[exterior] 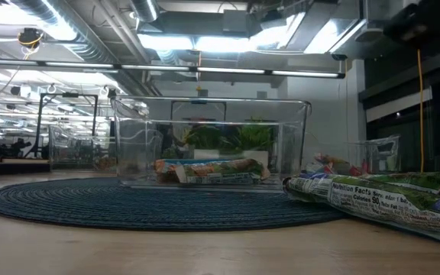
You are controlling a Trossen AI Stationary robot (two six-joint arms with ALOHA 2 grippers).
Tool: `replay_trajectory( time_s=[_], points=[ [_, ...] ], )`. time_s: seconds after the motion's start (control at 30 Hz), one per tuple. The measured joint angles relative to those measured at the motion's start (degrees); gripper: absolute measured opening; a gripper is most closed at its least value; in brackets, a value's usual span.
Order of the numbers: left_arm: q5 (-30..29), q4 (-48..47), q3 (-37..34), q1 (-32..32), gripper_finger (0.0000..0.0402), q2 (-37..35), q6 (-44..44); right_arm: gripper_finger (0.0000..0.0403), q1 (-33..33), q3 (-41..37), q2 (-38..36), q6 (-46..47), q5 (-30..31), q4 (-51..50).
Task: Pick and place Granola Bars by type
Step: Put the red granola bar into the top right transparent bin
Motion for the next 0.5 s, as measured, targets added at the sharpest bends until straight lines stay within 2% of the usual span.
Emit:
replay_trajectory(
  time_s=[0.17, 0.33, 0.5],
  points=[
    [0.0, 0.0, 0.0, 0.0, 0.0143, 0.0, -2.8, 0.0222, 0.0, -5.4, 0.0, -0.8, -3.4, 12.0],
    [0.1, 0.0, 0.0, 0.0, 0.0143, 0.0, -4.7, 0.0291, 0.0, -10.3, 0.6, -1.4, -3.4, 16.4],
    [0.1, 0.0, 0.0, 0.0, 0.0143, 0.0, -5.0, 0.0318, 0.0, -13.7, 4.0, -1.4, -3.4, 22.7]
  ],
)
